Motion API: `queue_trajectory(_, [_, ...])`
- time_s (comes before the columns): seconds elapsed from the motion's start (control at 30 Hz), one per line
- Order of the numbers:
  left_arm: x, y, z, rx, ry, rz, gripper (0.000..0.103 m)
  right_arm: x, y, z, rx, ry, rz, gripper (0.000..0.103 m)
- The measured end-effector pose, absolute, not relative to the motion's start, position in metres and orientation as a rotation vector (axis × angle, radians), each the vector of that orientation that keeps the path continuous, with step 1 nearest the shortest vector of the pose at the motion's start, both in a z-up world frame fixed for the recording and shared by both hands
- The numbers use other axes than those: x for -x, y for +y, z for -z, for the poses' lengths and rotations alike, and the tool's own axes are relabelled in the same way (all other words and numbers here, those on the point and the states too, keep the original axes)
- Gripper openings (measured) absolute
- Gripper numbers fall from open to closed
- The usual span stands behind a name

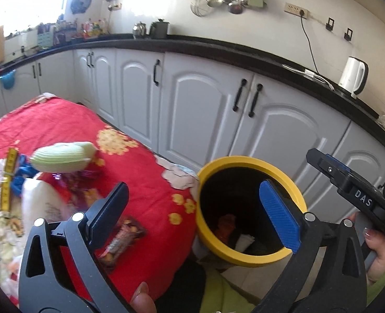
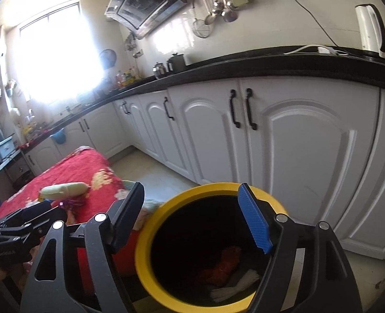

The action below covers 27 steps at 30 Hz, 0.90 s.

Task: Collect trash
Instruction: 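Move both grippers back over the table toward the remaining trash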

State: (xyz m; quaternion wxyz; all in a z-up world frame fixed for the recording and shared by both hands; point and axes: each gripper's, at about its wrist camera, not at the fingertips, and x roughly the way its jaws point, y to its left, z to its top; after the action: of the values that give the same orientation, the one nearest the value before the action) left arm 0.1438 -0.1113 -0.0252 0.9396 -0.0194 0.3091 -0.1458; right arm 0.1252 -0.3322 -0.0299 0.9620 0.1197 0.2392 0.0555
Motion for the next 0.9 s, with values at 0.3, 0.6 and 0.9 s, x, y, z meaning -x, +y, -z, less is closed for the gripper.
queue_trajectory(0.3, [-0.129, -0.082, 0.009, 0.040, 0.575, 0.246, 0.092, -0.117, -0.300, 0.016, -0.212, 0.463, -0.172, 0.079])
queue_trajectory(0.6, [-0.118, -0.045, -0.003, 0.056, 0.539, 0.166, 0.092, -0.115, -0.263, 0.013, -0.176, 0.480, -0.245, 0.081])
queue_trajectory(0.9, [-0.113, 0.001, -0.011, 0.070, 0.527, 0.084, 0.092, -0.114, -0.218, 0.018, -0.124, 0.523, -0.332, 0.082])
